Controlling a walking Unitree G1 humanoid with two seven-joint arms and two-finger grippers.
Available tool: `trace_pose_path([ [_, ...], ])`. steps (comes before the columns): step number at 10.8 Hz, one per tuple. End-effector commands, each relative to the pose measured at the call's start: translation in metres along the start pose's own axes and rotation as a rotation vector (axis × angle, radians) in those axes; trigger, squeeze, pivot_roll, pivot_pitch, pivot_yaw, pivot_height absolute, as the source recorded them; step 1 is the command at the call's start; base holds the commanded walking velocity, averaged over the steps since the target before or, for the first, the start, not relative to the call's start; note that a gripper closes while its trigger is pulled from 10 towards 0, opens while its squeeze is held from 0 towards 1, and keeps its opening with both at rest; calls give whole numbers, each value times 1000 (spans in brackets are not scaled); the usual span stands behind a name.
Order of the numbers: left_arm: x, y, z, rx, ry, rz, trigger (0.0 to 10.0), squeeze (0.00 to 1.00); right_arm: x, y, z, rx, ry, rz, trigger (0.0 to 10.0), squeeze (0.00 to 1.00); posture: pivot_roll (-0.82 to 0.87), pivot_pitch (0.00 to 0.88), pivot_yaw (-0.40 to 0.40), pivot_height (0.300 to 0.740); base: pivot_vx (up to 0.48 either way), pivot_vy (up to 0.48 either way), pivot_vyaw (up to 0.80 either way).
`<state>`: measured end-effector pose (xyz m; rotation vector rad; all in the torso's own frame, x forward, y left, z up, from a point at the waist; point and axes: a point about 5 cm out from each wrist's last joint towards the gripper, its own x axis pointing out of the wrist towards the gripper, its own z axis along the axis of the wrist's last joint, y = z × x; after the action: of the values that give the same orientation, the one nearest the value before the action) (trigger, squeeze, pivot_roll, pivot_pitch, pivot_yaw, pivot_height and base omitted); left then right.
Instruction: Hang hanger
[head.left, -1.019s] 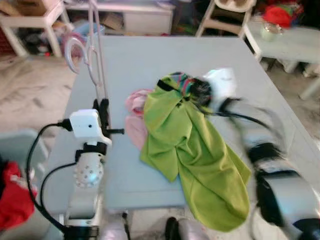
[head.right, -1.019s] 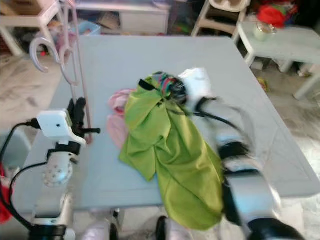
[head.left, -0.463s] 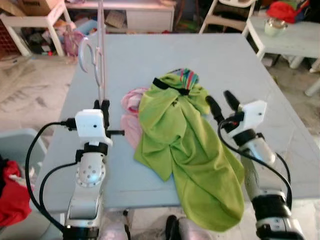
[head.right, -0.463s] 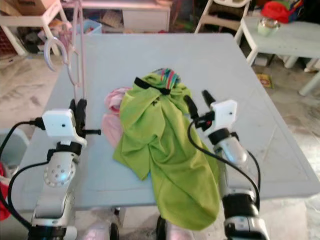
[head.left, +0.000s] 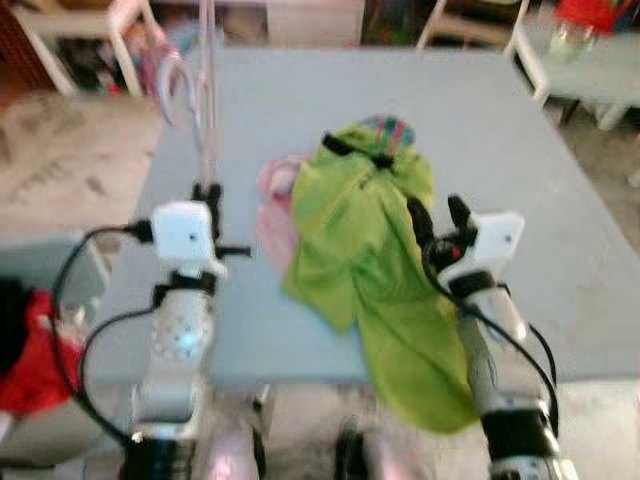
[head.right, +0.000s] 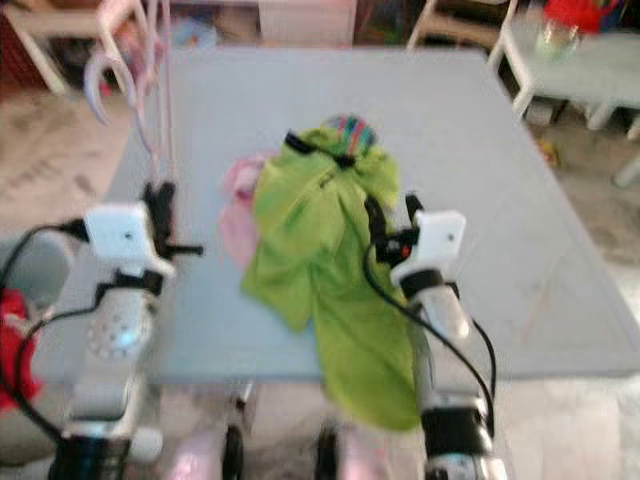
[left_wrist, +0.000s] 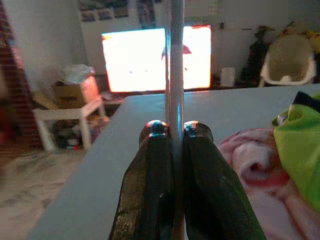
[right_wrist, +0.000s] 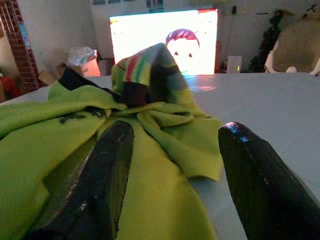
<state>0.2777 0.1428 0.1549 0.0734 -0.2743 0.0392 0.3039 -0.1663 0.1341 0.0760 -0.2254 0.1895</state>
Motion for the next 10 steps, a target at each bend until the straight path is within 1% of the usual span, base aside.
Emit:
trace_pose_path([
  [1,-7,-2,-19,7,102,-3,10000,0,-1,-10,3,-1,3,-49,10000,0,29,144,-33,740,-330,0,0],
  [2,-6,-1,-19,7,102,2,10000,0,1,-13,4,-6,9,-78,10000,0,29,144,-33,740,-326,0,0],
  [3,-6,-1,-19,8,101,0,10000,0,3,-12,4,11,19,-62,10000,0,30,143,-31,740,-322,0,0],
  [5,-5,-1,-19,8,97,-6,10000,0,3,-10,3,-18,28,-70,10000,0,31,142,-28,740,-309,0,0],
  [6,-4,-1,-18,9,94,-6,10000,0,3,-7,0,-62,38,-90,10000,0,31,142,-28,740,-300,0,0],
  [8,-4,-1,-18,11,92,-4,10000,0,3,3,-2,0,50,4,10000,0,33,143,-27,740,-291,0,0],
  [9,-4,-1,-18,13,93,-3,10000,0,3,5,-5,45,88,-35,10000,0,33,143,-27,740,-292,0,0],
  [10,-5,-2,-18,16,94,-4,10000,0,3,5,-4,-14,65,-35,10000,0,34,148,-29,740,0,0,0],
])
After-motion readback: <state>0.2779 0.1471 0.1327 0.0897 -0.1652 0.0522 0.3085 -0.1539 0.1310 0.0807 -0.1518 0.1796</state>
